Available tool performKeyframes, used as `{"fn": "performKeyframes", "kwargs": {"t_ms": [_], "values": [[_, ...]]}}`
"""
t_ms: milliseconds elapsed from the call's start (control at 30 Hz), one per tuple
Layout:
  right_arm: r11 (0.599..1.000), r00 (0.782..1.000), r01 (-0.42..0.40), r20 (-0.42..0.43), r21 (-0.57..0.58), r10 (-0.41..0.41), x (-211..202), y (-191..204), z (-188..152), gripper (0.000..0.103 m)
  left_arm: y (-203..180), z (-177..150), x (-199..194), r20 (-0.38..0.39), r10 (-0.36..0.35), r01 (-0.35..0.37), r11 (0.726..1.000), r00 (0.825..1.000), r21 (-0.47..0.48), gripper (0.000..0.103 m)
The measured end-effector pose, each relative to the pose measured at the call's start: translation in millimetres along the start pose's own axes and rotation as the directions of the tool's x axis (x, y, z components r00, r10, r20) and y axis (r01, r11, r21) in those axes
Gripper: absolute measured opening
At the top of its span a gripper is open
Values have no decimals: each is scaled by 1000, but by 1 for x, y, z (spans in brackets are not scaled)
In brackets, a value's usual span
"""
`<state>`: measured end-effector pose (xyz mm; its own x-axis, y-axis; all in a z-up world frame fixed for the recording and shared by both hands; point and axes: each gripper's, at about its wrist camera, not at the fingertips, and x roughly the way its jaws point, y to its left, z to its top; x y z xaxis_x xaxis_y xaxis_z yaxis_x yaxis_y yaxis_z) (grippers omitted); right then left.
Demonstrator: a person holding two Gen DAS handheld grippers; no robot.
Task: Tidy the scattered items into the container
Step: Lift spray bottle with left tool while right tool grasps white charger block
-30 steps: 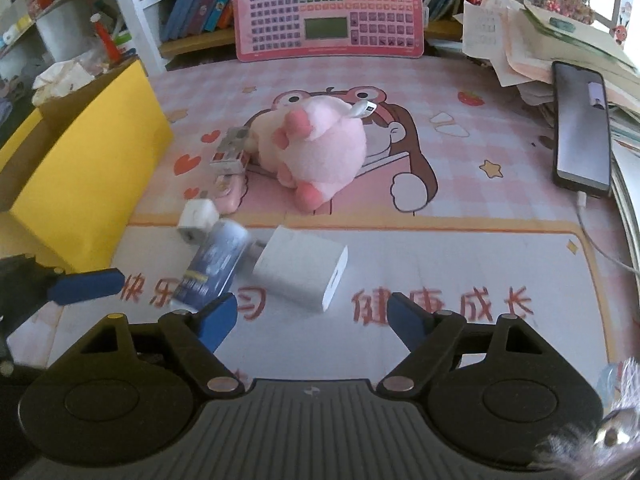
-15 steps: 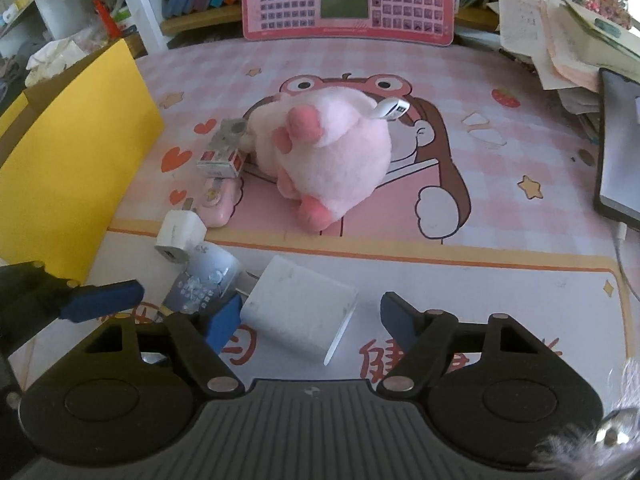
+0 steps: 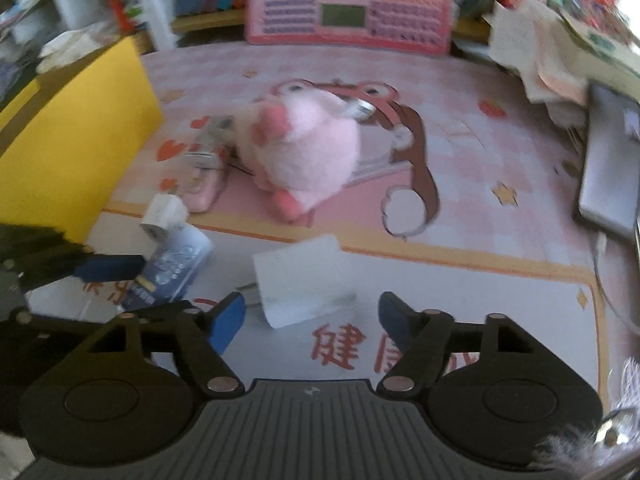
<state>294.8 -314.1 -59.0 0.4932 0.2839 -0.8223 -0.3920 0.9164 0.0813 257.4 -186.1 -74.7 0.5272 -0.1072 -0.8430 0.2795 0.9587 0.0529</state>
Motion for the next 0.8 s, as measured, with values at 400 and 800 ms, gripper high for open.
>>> {"fn": "performKeyframes", "kwargs": {"t_ms": [400,800], "values": [[994,999,-28,-34,-102,25,22,4,11,74,-2,3,3,-1,7,-7,1000,1000,0,43],[1000,999,-16,-41,-18,15,12,-16,4,63,5,7,6,6,-28,28,998,1000,-59,32]]}}
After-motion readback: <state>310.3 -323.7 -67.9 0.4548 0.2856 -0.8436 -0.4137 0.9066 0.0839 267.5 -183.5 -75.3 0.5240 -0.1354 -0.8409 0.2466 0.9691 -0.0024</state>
